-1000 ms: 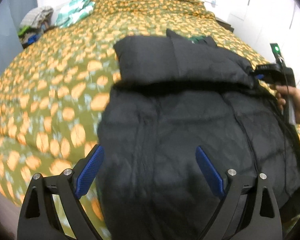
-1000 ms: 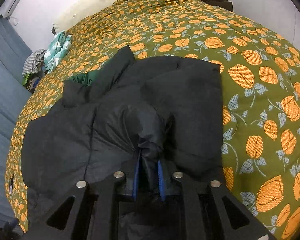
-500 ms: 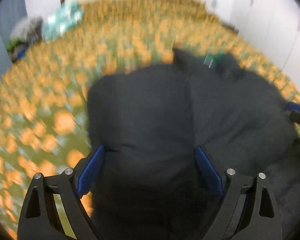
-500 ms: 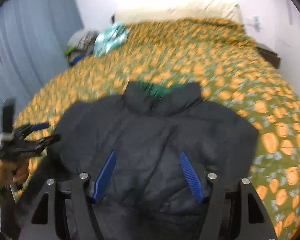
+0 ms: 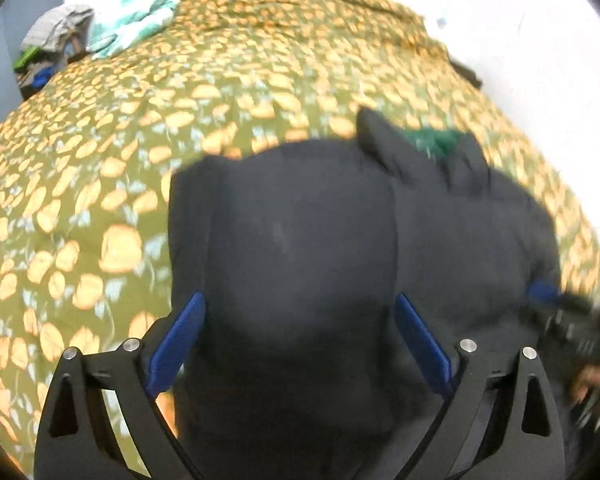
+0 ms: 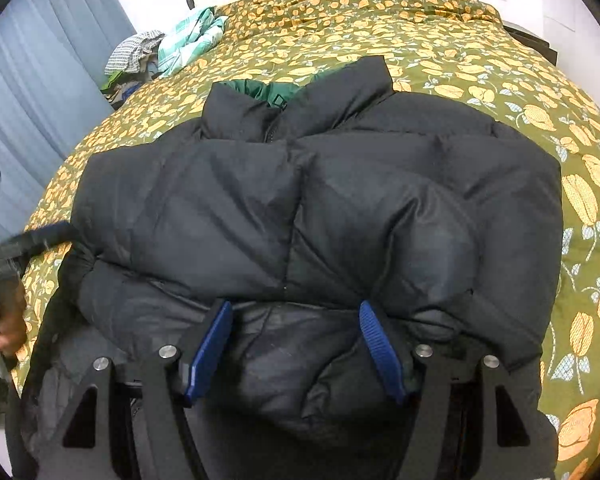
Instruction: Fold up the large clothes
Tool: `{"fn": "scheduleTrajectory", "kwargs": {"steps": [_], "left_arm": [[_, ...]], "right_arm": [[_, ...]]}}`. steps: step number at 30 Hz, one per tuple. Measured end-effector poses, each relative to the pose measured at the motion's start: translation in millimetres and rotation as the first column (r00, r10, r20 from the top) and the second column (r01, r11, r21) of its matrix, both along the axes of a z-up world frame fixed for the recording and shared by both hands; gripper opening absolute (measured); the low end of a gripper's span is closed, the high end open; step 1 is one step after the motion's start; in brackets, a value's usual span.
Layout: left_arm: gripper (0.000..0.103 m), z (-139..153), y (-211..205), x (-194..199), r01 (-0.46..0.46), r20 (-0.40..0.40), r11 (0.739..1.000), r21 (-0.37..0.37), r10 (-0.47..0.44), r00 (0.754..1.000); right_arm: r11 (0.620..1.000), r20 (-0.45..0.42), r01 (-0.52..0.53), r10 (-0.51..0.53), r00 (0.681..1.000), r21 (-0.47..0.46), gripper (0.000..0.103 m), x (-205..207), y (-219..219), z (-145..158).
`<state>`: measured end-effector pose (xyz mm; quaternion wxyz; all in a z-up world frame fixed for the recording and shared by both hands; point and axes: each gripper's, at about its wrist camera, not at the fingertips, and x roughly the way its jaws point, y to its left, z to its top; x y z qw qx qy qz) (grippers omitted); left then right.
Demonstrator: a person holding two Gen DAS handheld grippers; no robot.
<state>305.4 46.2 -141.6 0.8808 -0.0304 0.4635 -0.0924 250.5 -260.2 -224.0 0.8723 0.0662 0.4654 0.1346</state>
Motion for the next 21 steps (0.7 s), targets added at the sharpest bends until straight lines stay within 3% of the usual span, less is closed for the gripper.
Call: {"fn": "scheduleTrajectory", "kwargs": {"steps": [3,5,10,14,17,21], "left_arm": [[0.096,-12.5,7.0,26.9,-0.055,-0.025,0.999,0.001,0.055,0.998],[0.100,-38.0,14.2,45.8,-0.087,-0.096,0.996,-0.014,0.085,0.992],[0.103,-67.1,26.3,55.2,-0.125,-0.165,0.988,-0.085,0.110,0.980],[0.101,-48.9,22.5,48.3,-0.100,-0.155,0.994,-0.037,0.093,0.984],[0.100,-23.7,18.2,42.1,-0.076,-0.070,0.997,-0.011,0.075,0.995],[0.101,-14.8,21.7,58.8,-0.083,-0.032,0.996,-0.034,0.082,0.996]], "right_arm": [[1.000,0.003,0.002,-0.002,1.000,-0.007,0.067,1.0,-0.7,-1.0],[1.000,0.005,0.001,-0.001,1.000,-0.005,0.067,1.3,-0.9,-1.0],[1.000,0.006,0.002,-0.002,1.000,-0.004,0.067,1.7,-0.6,-2.3],[1.000,0.006,0.002,-0.002,1.000,-0.008,0.067,1.3,0.1,-3.6],[1.000,0.008,0.003,-0.003,1.000,0.000,0.067,1.5,-0.7,-4.0],[1.000,0.011,0.003,-0.003,1.000,-0.003,0.068,1.1,-0.6,-4.9]]}}
